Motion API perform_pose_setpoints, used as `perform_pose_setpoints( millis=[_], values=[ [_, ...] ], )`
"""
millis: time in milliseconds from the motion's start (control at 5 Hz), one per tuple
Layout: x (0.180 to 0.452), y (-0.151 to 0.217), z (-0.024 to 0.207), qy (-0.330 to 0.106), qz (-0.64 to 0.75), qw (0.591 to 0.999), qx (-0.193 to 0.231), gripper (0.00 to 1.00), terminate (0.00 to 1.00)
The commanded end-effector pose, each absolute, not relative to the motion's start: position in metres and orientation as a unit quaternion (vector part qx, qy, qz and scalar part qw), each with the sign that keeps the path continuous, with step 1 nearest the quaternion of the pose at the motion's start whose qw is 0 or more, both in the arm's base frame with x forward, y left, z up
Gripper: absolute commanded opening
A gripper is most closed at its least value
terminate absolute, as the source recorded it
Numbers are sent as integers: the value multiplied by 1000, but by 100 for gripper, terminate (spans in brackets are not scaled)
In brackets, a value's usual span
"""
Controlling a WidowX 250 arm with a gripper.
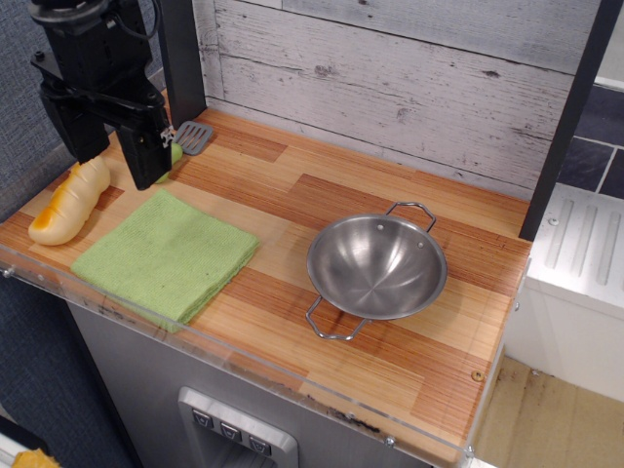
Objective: Move silver bowl to the right of green pickle.
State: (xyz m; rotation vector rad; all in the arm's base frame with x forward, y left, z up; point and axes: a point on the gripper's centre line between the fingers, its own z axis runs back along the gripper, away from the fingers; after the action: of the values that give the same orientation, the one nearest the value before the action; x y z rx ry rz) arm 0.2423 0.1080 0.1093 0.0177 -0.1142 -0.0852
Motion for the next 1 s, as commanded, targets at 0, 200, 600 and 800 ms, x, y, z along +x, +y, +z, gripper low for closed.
perform_pose_setpoints(
  millis=[0, 200, 600, 800],
  values=[
    [242, 108, 109, -57, -43, 997, 9, 100, 0],
    [250, 84, 107, -68, -65, 996, 4, 100, 0],
    [274, 28, 85, -107, -85, 991, -6, 100, 0],
    [288, 2, 62, -101, -108, 989, -11, 100, 0]
  ],
)
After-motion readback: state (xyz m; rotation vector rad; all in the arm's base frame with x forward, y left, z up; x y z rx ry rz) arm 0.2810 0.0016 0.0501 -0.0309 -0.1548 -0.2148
